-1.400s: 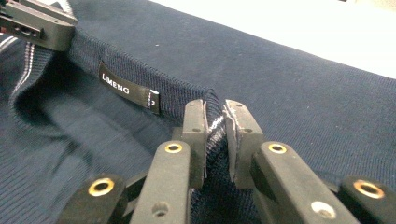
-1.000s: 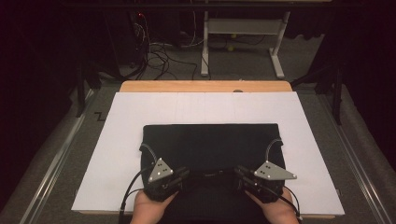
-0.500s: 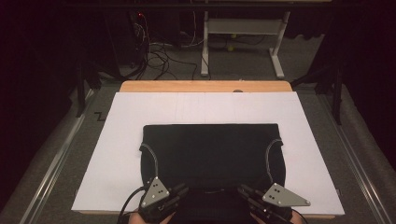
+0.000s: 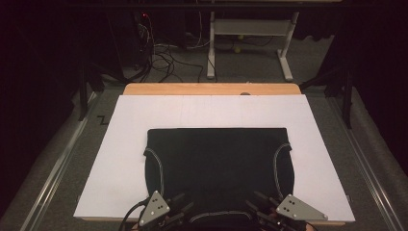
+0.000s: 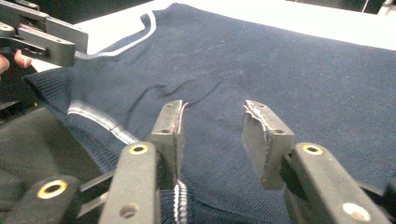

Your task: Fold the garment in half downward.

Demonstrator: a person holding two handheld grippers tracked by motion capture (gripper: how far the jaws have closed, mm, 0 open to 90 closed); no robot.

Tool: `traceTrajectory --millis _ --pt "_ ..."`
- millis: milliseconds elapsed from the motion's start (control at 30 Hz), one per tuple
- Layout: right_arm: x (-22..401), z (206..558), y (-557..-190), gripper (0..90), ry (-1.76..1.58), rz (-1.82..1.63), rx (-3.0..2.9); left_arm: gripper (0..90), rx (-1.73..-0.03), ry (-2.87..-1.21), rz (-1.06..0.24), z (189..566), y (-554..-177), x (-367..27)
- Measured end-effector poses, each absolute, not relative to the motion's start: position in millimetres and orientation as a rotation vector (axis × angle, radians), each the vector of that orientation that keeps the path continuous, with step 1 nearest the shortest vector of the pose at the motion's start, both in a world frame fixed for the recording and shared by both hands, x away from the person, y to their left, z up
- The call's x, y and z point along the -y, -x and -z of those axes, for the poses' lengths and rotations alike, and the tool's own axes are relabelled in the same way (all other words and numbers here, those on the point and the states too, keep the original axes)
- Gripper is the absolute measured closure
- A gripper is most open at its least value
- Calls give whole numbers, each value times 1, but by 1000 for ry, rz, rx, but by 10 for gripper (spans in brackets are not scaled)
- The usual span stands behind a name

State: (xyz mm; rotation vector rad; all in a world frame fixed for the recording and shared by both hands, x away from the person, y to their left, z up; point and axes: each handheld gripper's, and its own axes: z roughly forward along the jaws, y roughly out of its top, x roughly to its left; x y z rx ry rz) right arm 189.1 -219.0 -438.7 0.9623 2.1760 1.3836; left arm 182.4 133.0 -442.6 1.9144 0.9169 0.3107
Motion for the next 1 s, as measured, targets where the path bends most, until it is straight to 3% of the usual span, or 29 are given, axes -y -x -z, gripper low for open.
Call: traceTrajectory --millis 600,900,1000 --pt "222 440 -224 282 -1065 -1377 -2103 397 -952 -1905 -323 444 -222 -151" --pt "219 431 -247 153 -1084 -1368 -2050 273 -967 -1896 -331 438 -244 -163" --pt "217 427 -255 104 -1098 -1381 -2037 188 -982 -1876 -311 434 -257 -172"
